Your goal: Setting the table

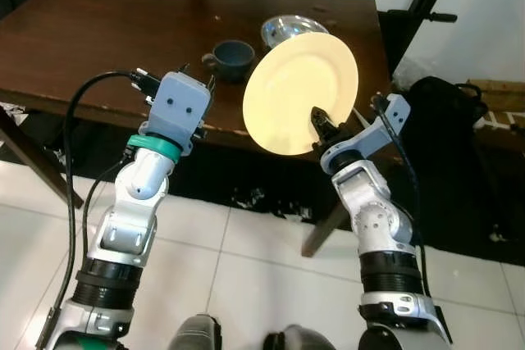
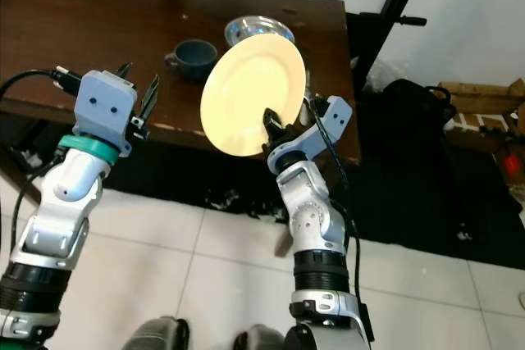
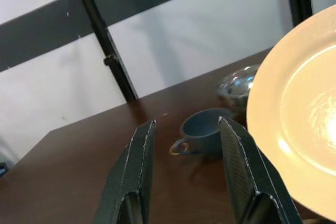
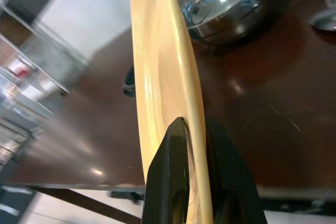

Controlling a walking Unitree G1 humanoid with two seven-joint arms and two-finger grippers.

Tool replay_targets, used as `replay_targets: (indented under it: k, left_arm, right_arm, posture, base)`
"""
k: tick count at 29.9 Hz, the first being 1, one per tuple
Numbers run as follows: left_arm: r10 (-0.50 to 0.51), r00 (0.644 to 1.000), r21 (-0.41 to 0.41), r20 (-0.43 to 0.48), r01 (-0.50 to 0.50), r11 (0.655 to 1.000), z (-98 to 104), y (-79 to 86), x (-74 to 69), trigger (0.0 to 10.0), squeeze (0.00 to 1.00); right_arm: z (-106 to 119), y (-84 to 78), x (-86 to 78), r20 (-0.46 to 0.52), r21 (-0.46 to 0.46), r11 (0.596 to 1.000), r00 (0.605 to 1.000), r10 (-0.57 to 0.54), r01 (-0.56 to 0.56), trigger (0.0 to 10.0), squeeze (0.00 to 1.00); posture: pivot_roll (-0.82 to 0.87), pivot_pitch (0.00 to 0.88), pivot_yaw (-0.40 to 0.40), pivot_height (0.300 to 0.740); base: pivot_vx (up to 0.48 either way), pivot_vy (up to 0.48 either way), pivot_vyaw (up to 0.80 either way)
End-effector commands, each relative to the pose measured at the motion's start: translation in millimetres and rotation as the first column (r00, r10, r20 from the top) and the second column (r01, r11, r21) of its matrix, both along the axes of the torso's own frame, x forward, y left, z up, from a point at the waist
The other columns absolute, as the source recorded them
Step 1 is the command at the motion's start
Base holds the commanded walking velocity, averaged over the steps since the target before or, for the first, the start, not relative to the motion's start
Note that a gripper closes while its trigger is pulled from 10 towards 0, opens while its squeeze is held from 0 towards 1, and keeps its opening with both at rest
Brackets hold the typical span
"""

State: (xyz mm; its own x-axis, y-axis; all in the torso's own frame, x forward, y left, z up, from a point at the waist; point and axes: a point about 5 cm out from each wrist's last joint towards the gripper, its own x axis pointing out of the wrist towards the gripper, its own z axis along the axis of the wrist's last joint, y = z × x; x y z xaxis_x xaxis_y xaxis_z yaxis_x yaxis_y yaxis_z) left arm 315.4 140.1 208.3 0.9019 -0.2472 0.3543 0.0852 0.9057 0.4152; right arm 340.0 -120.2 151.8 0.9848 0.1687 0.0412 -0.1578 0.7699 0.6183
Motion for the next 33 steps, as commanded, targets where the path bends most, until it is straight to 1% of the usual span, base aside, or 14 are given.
replay_targets:
  k: [1,5,7,10,11,12,19,22,24,26,27,29,31,33]
  left_arm:
    - [-0.013,1.0,0.009,-0.012,0.013,1.0,-2.7,-3.4,-1.3,10.0,0.0]
    - [-0.05,0.999,0.022,-0.015,0.051,0.998,-3.9,-7.8,-2.5,10.0,0.0]
    - [-0.05,0.999,0.022,-0.015,0.051,0.998,-3.9,-7.8,-2.5,10.0,0.0]
    - [-0.104,0.994,0.037,-0.02,0.104,0.994,-5.0,-11.8,-6.3,10.0,0.0]
    - [-0.104,0.994,0.037,-0.02,0.104,0.994,-5.0,-11.8,-6.3,10.0,0.0]
    - [-0.115,0.993,0.066,0.007,0.114,0.991,-3.7,-12.4,-8.5,10.0,0.0]
    - [-0.113,0.993,0.107,0.034,0.109,0.988,-1.4,-11.5,-9.3,10.0,0.0]
    - [-0.093,0.989,0.267,0.111,0.06,0.962,1.9,-5.7,-7.0,10.0,0.0]
    - [-0.039,0.991,0.267,0.125,0.005,0.964,7.0,6.6,0.1,10.0,0.0]
    - [0.009,0.993,0.232,0.118,-0.037,0.972,11.4,16.8,5.8,10.0,0.0]
    - [0.051,0.994,0.16,0.092,-0.066,0.985,14.8,25.3,10.3,10.0,0.0]
    - [0.051,0.994,0.16,0.092,-0.066,0.985,14.8,25.3,10.3,10.0,0.0]
    - [0.075,0.997,-0.015,0.02,-0.075,0.997,19.1,33.4,15.2,10.0,0.0]
    - [0.075,0.997,-0.015,0.02,-0.075,0.997,19.1,33.4,15.2,10.0,0.0]
  right_arm:
    - [-0.3,-5.4,-1.7,0.009,-0.025,0.999,1.0,-0.026,0.026,10.0,0.0]
    - [0.5,-39.8,-13.3,0.045,-0.082,0.989,0.992,-0.118,0.121,10.0,0.0]
    - [0.5,-39.8,-13.3,0.045,-0.082,0.989,0.992,-0.118,0.121,10.0,0.0]
    - [6.4,-53.7,-26.2,0.096,0.037,0.995,0.991,-0.095,0.092,10.0,0.0]
    - [6.4,-53.7,-26.2,0.096,0.037,0.995,0.991,-0.095,0.092,10.0,0.0]
    - [18.6,-51.0,-47.0,0.213,0.089,0.994,0.976,0.048,-0.068,10.0,0.0]
    - [22.5,-46.7,-63.2,0.265,0.093,0.983,0.955,0.132,-0.161,10.0,0.0]
    - [8.4,-44.5,-70.7,0.219,0.077,0.982,0.964,0.153,-0.173,10.0,0.0]
    - [-9.3,-43.3,-71.8,0.135,0.074,0.986,0.981,0.139,-0.15,10.0,0.0]
    - [-23.0,-42.3,-72.6,0.067,0.077,0.989,0.99,0.125,-0.13,10.0,0.0]
    - [-33.6,-41.0,-73.4,0.015,0.092,0.989,0.993,0.116,-0.116,10.0,0.0]
    - [-33.6,-41.0,-73.4,0.015,0.092,0.989,0.993,0.116,-0.116,10.0,0.0]
    - [-56.7,-35.7,-71.1,-0.126,0.123,0.989,0.988,0.092,-0.077,10.0,0.0]
    - [-56.7,-35.7,-71.1,-0.126,0.123,0.989,0.988,0.092,-0.077,10.0,0.0]
  posture:
    - [0.06,0.0,-0.009,0.74]
    - [0.04,0.0,-0.008,0.74]
    - [0.04,0.0,-0.008,0.74]
    - [0.04,0.0,-0.008,0.74]
    - [0.04,0.0,-0.008,0.74]
    - [0.03,0.0,-0.006,0.74]
    - [0.03,0.0,-0.005,0.74]
    - [0.03,0.0,-0.005,0.74]
    - [0.03,0.0,-0.009,0.74]
    - [0.03,0.0,-0.009,0.74]
    - [0.03,0.0,-0.009,0.74]
    - [0.03,0.0,-0.009,0.74]
    - [0.03,0.0,-0.008,0.74]
    - [0.03,0.0,-0.008,0.74]
  base:
    - [0.431,0.0,0.0]
    - [0.417,0.0,0.0]
    - [0.36,0.0,0.0]
    - [0.0,0.0,0.0]
    - [0.0,0.0,0.0]
    - [0.0,0.0,0.0]
    - [0.0,0.0,0.0]
    - [0.0,0.0,0.0]
    - [0.0,0.0,0.0]
    - [0.0,0.0,0.0]
    - [0.0,0.0,0.0]
    - [0.0,0.0,0.0]
    - [0.0,0.0,0.0]
    - [0.0,0.0,0.0]
